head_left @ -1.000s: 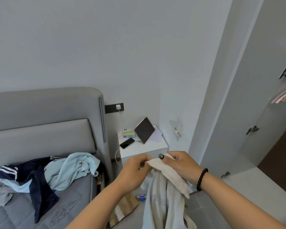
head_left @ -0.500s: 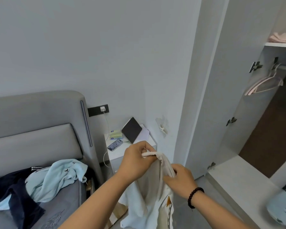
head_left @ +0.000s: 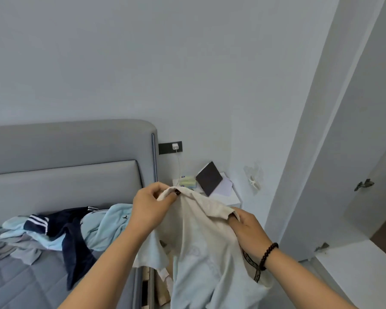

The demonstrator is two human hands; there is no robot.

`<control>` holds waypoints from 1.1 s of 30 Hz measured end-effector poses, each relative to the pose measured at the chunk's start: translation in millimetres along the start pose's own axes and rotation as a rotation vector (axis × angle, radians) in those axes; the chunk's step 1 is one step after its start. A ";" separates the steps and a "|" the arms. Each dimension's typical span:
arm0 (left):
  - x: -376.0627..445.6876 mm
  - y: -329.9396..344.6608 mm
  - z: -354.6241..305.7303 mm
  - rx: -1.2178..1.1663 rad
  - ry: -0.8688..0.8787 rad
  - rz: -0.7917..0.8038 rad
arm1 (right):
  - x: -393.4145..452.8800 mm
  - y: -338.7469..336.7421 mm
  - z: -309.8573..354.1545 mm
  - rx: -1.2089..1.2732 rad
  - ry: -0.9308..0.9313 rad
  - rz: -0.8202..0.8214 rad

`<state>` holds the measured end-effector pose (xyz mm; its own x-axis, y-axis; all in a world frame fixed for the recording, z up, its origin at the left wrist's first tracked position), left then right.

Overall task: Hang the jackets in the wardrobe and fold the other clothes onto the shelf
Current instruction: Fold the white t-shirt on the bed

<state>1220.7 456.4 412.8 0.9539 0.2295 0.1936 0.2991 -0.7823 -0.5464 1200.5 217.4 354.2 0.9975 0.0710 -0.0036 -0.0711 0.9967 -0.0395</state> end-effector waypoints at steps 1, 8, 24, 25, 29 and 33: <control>-2.0 -0.6 7.3 0.033 0.010 0.026 | 2.8 10.7 5.0 0.006 -0.011 0.031; -34.2 31.8 22.4 -0.081 0.122 0.331 | 13.1 64.1 18.4 -0.034 -0.077 0.177; -21.9 41.1 -2.9 0.045 0.227 0.388 | -6.4 31.9 -15.6 -0.235 0.006 0.190; -22.0 41.9 -7.8 0.036 0.237 0.371 | -7.8 29.5 -19.3 -0.328 0.006 0.183; -19.8 39.2 -22.3 -0.012 0.221 0.274 | -9.9 18.9 -40.6 -0.497 0.051 0.158; -11.0 15.7 -28.8 -0.091 0.176 0.117 | -13.6 1.3 -61.1 -0.485 0.101 0.104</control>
<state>1214.2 424.9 425.6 0.9601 0.0357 0.2772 0.1756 -0.8487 -0.4989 1186.8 215.3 293.2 0.9817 0.1411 -0.1275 -0.1862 0.8497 -0.4934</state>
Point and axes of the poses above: each hand's wrist, its own x-axis towards the middle knuckle, its own y-axis out of the palm, z = x × y, the point moved 6 cm from there along x, towards the middle knuckle, and after that the axes turned 12 degrees about x, right-handed, at the moved point
